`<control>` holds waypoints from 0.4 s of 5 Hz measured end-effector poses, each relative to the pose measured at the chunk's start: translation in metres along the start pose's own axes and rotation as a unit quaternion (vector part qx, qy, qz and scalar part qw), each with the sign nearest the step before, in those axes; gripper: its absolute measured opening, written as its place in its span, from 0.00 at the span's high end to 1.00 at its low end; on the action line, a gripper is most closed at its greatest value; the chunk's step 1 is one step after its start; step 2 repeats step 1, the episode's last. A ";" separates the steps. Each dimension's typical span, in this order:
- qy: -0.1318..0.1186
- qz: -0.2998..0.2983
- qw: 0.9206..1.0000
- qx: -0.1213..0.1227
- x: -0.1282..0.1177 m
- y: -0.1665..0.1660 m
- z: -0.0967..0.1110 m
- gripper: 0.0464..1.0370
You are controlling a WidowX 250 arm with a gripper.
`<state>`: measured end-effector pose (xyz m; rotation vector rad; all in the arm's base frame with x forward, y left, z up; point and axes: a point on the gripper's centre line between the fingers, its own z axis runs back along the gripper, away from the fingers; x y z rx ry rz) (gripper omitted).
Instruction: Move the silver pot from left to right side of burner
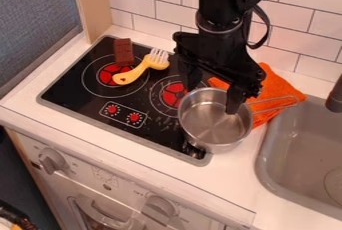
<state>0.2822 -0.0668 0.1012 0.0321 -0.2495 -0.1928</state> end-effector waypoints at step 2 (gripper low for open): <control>0.000 0.001 1.000 0.001 0.000 0.000 0.000 0.04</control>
